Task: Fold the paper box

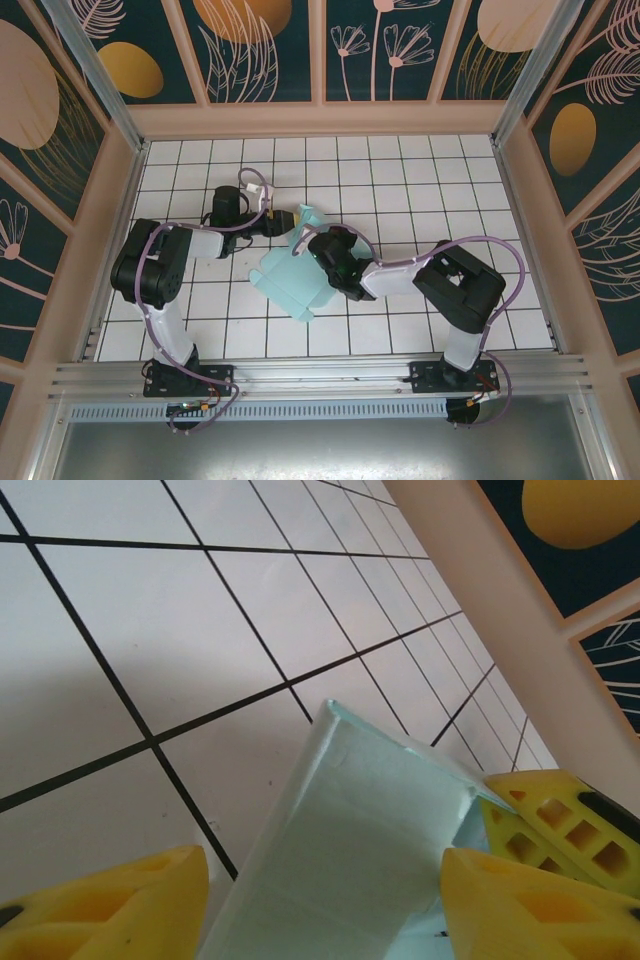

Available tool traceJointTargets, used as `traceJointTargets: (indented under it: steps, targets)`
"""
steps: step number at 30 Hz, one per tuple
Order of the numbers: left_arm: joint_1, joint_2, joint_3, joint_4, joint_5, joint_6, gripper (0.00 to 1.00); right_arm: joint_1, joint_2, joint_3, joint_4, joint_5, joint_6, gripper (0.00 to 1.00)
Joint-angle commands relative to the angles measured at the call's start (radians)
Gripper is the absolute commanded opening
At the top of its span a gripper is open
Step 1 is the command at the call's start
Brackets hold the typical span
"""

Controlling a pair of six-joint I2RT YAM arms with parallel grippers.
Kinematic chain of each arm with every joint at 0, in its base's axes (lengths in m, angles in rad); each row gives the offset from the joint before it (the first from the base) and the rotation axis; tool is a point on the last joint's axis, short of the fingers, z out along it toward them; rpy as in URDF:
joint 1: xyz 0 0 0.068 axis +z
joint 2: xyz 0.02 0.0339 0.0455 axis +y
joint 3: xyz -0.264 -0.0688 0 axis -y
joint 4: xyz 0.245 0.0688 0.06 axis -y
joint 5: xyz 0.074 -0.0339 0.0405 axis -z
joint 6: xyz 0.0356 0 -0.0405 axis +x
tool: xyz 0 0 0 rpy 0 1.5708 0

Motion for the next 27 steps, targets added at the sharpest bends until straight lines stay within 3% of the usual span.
traceJointTargets:
  steps: [1,7,11,17,20,27]
  targets:
    - [0.003,0.008,0.015,0.003,0.074,0.013,0.63,-0.007,0.001,0.032,-0.083,-0.018,0.019,0.0]
    - [0.004,0.024,0.03,-0.064,0.143,0.076,0.62,-0.007,0.009,0.047,-0.107,-0.021,0.021,0.0]
    - [0.004,0.032,0.044,-0.142,0.117,0.131,0.61,-0.007,0.013,0.054,-0.111,-0.022,0.017,0.0]
    - [0.012,0.007,0.028,-0.102,0.092,0.111,0.68,-0.019,0.018,0.097,-0.192,-0.05,0.054,0.0]
    - [0.031,0.005,0.03,-0.047,0.134,0.071,0.69,-0.028,0.016,0.123,-0.248,-0.082,0.081,0.0]
    - [0.04,0.019,0.085,-0.129,0.19,0.125,0.71,-0.03,0.038,0.138,-0.261,-0.083,0.078,0.0]
